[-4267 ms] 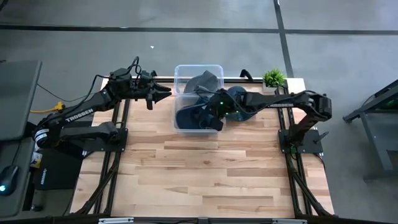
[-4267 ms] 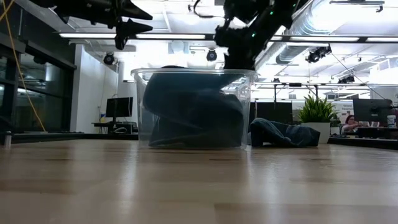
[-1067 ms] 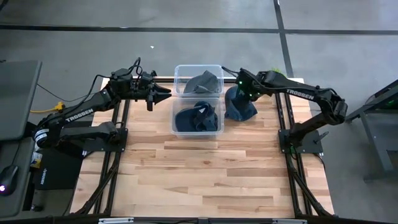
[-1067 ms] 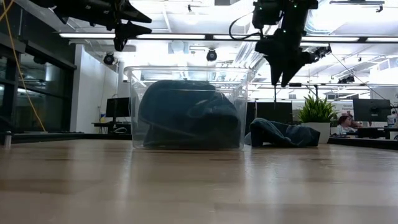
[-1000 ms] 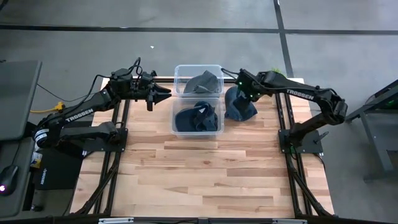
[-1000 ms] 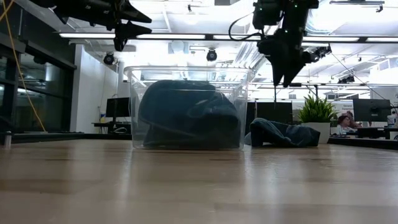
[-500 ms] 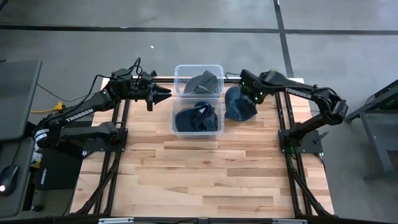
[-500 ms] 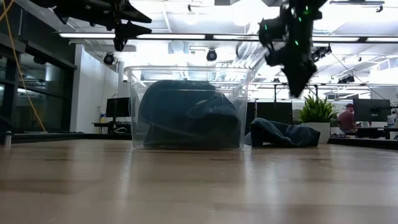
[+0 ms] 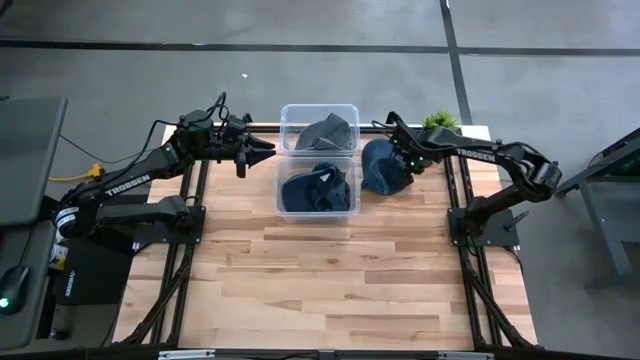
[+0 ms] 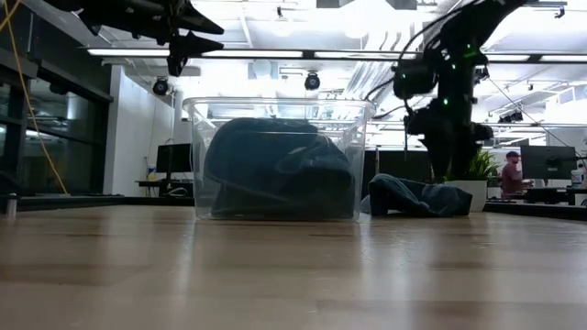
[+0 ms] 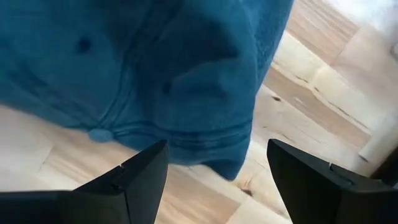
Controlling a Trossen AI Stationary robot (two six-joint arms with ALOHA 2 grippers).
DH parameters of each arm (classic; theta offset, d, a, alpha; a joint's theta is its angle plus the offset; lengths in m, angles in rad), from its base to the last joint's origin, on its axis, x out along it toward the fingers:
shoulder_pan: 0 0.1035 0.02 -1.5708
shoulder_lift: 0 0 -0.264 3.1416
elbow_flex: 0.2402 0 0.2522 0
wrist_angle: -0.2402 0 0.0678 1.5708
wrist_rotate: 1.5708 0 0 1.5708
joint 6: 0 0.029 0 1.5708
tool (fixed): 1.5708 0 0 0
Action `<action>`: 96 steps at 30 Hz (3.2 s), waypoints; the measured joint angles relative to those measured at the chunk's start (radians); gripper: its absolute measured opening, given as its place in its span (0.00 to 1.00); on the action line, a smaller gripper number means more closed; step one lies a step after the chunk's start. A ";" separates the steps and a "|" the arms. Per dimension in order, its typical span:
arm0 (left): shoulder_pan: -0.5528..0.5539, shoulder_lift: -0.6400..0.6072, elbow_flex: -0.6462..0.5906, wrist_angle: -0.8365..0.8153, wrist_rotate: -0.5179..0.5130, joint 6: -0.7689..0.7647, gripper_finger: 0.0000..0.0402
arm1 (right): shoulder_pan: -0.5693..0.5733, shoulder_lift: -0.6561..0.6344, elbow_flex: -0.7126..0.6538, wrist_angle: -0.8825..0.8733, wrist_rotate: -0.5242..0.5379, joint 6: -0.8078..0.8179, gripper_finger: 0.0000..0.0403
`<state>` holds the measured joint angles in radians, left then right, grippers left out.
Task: Pick & Place hat
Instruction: Put the dark blue cap into the bottom transparent bin
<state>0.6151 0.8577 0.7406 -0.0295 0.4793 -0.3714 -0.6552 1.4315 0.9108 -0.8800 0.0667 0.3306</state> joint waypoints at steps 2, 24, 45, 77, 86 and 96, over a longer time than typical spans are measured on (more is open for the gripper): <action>0.000 0.000 0.000 -0.004 0.000 0.000 0.34 | -0.019 0.000 -0.026 0.034 -0.017 0.004 0.66; 0.000 0.000 0.000 -0.033 -0.002 -0.004 0.34 | -0.090 0.000 -0.216 0.299 -0.127 0.127 0.62; 0.000 0.000 0.000 -0.033 0.009 -0.004 0.34 | -0.081 -0.013 -0.218 0.248 -0.109 0.171 0.02; 0.000 0.000 0.000 -0.015 0.050 0.008 0.34 | 0.148 -0.446 0.189 -0.209 -0.162 0.314 0.02; 0.000 0.000 0.000 0.080 0.052 0.072 0.34 | 0.167 -0.446 0.240 0.083 -0.541 0.240 0.02; 0.000 0.006 0.000 0.301 0.069 0.165 0.34 | 0.165 -0.446 0.145 0.666 -0.960 0.347 0.02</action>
<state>0.6151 0.8639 0.7406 0.2720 0.5488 -0.2067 -0.4904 0.9859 1.0556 -0.2136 -0.8936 0.6775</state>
